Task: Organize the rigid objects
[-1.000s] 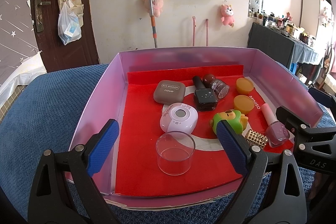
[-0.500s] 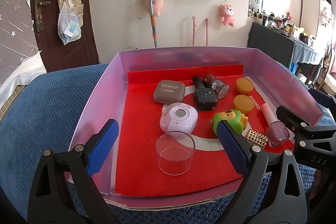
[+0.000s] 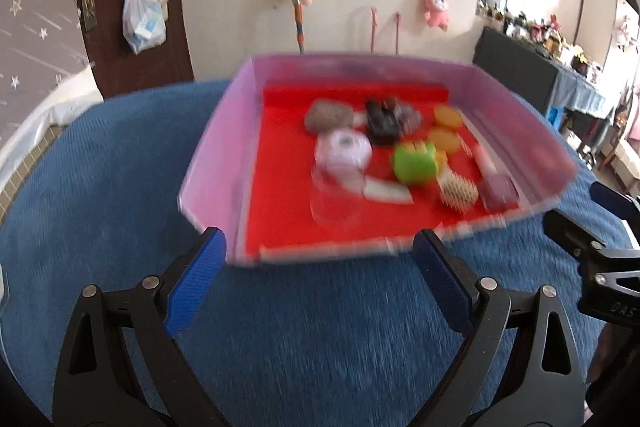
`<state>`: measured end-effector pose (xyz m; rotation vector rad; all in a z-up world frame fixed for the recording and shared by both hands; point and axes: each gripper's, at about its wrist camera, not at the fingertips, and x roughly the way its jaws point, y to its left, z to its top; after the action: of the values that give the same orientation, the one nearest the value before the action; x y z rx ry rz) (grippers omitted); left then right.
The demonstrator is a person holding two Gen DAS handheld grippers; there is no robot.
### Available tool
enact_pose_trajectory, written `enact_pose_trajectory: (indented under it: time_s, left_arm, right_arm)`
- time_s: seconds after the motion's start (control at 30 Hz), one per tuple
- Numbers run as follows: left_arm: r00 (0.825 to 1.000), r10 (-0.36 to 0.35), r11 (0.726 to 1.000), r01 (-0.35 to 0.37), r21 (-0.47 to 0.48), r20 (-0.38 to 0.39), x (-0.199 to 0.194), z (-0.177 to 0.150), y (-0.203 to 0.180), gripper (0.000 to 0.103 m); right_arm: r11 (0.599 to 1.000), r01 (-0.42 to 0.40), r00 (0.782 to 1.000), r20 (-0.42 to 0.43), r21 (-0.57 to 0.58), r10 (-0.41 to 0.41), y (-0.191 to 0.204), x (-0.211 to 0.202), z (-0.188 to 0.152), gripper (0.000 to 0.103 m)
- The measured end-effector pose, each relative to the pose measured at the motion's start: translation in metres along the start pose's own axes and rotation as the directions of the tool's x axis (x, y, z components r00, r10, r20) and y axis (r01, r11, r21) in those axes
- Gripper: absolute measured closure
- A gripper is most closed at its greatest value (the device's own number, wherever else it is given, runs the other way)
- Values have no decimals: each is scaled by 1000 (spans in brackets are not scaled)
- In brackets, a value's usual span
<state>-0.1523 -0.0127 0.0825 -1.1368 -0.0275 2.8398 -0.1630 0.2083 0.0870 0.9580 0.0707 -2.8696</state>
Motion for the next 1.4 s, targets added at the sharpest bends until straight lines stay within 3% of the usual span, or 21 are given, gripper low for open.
enact_pose_trajectory:
  time_s: [0.23, 0.3, 0.5, 0.7, 1.4]
  left_arm:
    - [987, -33, 999, 27, -42, -156, 15, -39, 3, 8]
    - [989, 5, 1000, -8, -19, -148, 13, -42, 2, 7]
    - [987, 25, 1000, -26, -6, -157, 9, -48, 4, 7]
    - [985, 32, 999, -34, -7, -172, 7, -48, 8, 0]
    - [984, 26, 1000, -28, -9, -176, 6, -45, 10, 0]
  right_arm:
    - [1000, -5, 980, -197, 23, 9, 6, 9, -32, 0]
    - [1000, 24, 974, -226, 14, -20, 6, 12, -39, 0]
    - [999, 37, 954, -299, 38, -24, -1, 20, -41, 0]
    - [999, 40, 953, -303, 31, -29, 0, 18, -41, 0]
    - [998, 51, 950, -310, 41, -35, -3, 22, -37, 0]
